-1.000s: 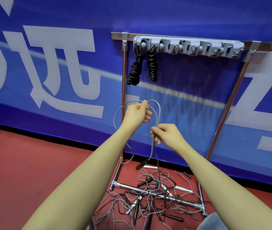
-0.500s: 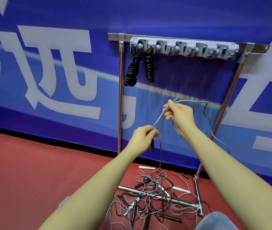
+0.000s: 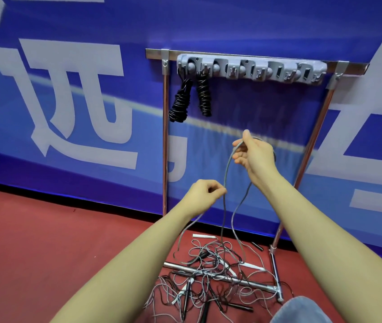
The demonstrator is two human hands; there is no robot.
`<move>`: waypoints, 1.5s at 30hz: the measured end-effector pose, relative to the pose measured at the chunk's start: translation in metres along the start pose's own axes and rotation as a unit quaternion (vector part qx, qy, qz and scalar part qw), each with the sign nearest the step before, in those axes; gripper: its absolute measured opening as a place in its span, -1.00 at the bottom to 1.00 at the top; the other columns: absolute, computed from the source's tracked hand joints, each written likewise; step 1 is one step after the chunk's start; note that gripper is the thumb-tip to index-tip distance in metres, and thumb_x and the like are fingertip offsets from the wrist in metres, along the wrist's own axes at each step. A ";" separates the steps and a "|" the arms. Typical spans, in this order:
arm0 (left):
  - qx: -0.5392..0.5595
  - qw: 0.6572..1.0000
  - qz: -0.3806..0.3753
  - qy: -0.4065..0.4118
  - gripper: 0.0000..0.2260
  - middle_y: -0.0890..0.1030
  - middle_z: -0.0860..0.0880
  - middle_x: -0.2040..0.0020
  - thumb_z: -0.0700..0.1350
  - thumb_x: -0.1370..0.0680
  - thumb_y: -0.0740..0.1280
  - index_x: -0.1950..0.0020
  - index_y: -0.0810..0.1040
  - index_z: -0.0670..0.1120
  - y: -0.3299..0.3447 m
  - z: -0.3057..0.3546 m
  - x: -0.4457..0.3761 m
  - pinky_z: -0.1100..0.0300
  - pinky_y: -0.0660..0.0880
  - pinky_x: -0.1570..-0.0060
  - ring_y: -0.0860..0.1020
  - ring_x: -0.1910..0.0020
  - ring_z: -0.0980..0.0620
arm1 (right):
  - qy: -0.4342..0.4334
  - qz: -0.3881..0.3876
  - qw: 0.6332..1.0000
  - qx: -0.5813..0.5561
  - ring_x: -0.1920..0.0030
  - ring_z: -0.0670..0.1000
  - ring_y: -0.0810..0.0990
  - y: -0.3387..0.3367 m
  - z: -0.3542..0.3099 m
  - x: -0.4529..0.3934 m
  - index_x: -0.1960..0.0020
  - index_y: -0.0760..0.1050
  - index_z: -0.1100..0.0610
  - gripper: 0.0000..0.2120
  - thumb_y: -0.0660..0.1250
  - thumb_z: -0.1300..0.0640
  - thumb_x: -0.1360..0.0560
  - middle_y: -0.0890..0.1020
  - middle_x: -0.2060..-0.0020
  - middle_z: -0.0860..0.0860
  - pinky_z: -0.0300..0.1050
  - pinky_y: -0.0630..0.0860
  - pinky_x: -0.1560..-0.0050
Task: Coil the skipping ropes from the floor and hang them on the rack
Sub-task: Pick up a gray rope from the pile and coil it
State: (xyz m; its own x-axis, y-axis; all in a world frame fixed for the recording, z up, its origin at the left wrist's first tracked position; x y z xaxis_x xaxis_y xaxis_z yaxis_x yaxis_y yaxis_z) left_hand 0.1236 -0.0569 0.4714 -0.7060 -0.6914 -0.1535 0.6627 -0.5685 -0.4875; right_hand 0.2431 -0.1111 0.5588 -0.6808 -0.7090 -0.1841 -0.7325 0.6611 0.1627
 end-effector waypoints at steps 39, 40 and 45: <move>0.060 0.989 0.137 0.000 -0.79 0.55 0.00 0.28 -0.15 -0.59 0.21 0.11 0.62 -0.16 -0.068 0.040 -0.020 0.36 0.26 0.53 0.31 0.55 0.18 | 0.086 -0.130 0.963 0.218 0.22 0.07 0.60 0.007 0.103 0.030 0.15 0.52 0.15 -0.85 0.23 0.23 -0.57 0.62 0.24 0.16 -0.17 0.52 0.23; 0.071 0.989 0.126 -0.030 -0.79 0.54 -0.02 0.26 -0.16 -0.59 0.19 0.02 0.61 -0.18 -0.064 0.029 -0.019 0.34 0.24 0.56 0.31 0.53 0.13 | 0.083 -0.099 0.976 0.174 0.26 0.05 0.59 0.003 0.094 0.026 0.13 0.51 0.17 -0.87 0.22 0.23 -0.57 0.61 0.27 0.13 -0.19 0.53 0.26; -0.048 0.997 -0.002 -0.055 -0.69 0.51 0.00 0.17 -0.21 -0.53 0.28 -0.27 0.48 -0.13 -0.016 -0.010 -0.008 0.42 0.33 0.41 0.39 0.40 0.17 | 0.025 -0.067 0.994 0.084 0.27 -0.01 0.68 0.006 0.048 0.017 0.13 0.52 0.13 -0.83 0.20 0.20 -0.60 0.67 0.27 0.08 -0.19 0.60 0.27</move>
State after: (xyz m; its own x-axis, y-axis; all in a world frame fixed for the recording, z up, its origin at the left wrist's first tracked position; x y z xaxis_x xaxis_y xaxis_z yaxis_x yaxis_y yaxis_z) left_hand 0.1160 -0.0381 0.4718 -0.6735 -0.7368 -0.0593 0.6290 -0.5291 -0.5695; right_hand 0.2277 -0.1076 0.5100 -0.5797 -0.8021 -0.1434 -0.8082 0.5884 -0.0242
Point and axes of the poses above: each hand's wrist, its own x-axis away from the middle knuckle, its own y-axis out of the palm, z = x × y, the point moved 10 cm from there along -x, towards the middle knuckle
